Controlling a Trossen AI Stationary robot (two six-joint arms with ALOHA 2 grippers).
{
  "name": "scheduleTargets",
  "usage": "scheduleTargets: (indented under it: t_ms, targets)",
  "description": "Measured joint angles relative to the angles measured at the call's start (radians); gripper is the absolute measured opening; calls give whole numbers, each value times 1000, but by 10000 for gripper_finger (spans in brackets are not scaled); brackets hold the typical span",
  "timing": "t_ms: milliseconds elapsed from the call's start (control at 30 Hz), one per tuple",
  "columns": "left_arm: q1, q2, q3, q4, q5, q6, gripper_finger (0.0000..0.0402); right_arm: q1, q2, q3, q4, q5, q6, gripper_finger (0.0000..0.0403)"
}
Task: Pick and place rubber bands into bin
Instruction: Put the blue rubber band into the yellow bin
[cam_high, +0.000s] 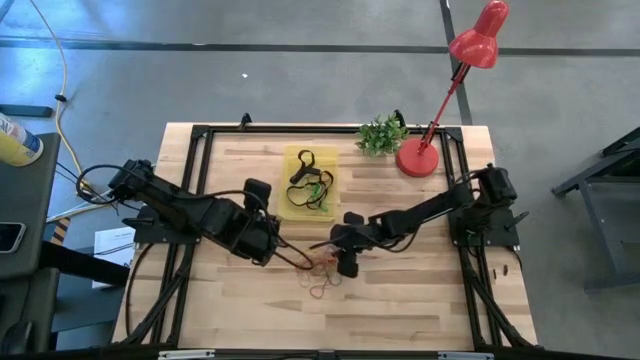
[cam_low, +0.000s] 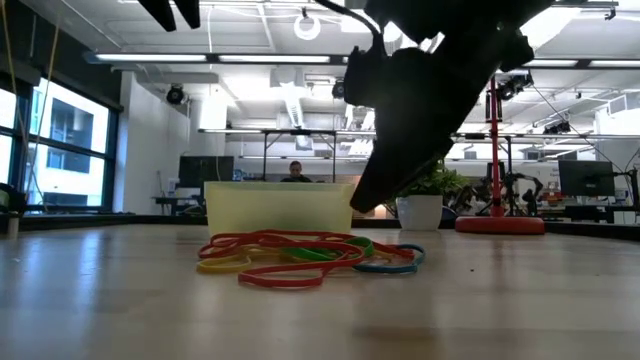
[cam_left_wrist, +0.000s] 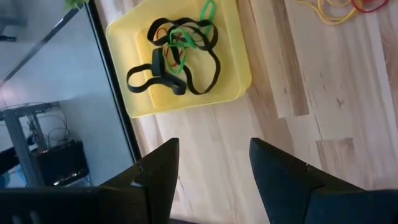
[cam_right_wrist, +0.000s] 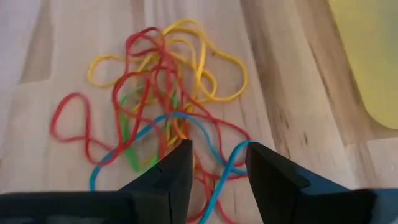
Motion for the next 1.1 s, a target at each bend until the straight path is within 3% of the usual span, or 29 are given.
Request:
scheduleTargets:
  t_ms: [900, 1100]
  targets:
    - [2, 0, 0, -18, -45, -23, 186, 10, 86, 0, 17, 108, 78, 138]
    - [2, 0, 0, -18, -45, -23, 186, 9, 86, 0, 0, 108, 78, 93]
